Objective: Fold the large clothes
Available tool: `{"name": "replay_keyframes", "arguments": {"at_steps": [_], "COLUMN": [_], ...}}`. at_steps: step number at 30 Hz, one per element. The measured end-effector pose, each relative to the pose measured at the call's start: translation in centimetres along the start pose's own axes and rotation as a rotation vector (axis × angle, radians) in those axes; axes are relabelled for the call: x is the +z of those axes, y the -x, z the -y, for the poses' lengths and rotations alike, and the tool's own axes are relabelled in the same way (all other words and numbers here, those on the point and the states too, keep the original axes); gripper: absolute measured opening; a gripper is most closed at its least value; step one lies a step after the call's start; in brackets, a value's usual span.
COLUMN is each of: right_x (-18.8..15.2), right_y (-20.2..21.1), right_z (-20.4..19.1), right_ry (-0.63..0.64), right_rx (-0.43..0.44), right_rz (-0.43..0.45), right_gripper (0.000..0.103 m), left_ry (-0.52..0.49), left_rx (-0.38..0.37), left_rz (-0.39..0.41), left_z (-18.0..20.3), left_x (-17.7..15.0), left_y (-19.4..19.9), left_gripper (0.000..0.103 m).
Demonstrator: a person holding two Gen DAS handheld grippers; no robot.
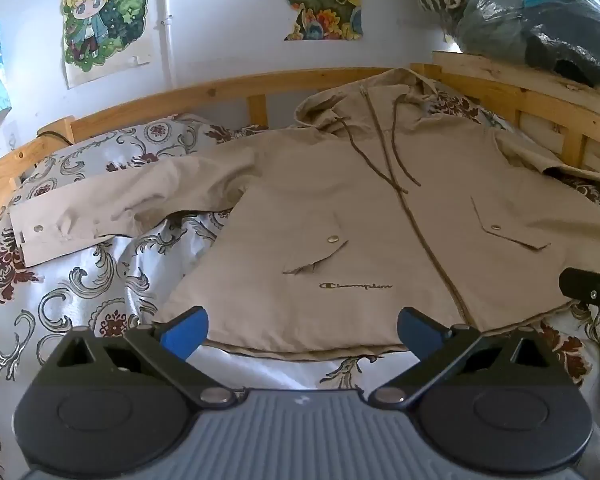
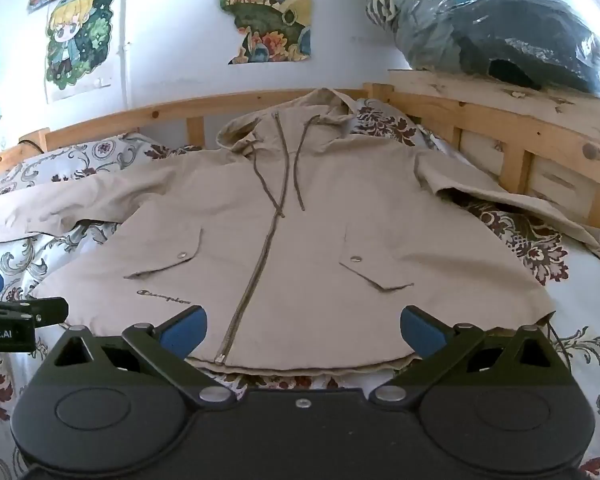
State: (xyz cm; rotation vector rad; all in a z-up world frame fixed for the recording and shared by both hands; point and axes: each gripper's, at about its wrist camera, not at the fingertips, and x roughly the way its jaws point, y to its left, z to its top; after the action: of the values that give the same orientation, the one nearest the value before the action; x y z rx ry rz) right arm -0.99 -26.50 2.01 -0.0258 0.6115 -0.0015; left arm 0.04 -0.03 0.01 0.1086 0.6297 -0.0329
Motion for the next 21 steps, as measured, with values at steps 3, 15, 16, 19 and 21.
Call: {"name": "replay_keyframes", "arguments": {"at_steps": [3,15,16,19,21], "right_x": [-0.1,-0.1,-0.1,-0.2,-0.2], "right_y": [-0.1,0.1,0.1,0.1,0.1], "right_z": [0.0,0.3,0.3,0.4,0.5], "right_ry": [-0.003,-0.025,-0.026,-0.028,-0.027], "right_rx": [0.001,-0.014,-0.014,-0.014,-0.013], "right_rz": [-0.007,-0.011,-0.012,-0.011,-0.011], "right_gripper": [0.102,0.102,0.102,0.102,0.102], "left_ry": [-0.003,0.014,0.014,0.014,0.015], "left_rx": [0.002,0.012,0.010,0.009,0.012], "left_rz": [-0.002,0.005,0.002,-0.005,-0.004], "left_z": [0.1,-0.3,-0.3,-0.2,-0.2], "left_x": [0.1,-0.1,-0.1,-0.1,-0.2], "left_y": [-0.2,-0.2,-0.3,-0.2,-0.3], "left_gripper": [0.102,0.102,0.102,0.102,0.102]}}
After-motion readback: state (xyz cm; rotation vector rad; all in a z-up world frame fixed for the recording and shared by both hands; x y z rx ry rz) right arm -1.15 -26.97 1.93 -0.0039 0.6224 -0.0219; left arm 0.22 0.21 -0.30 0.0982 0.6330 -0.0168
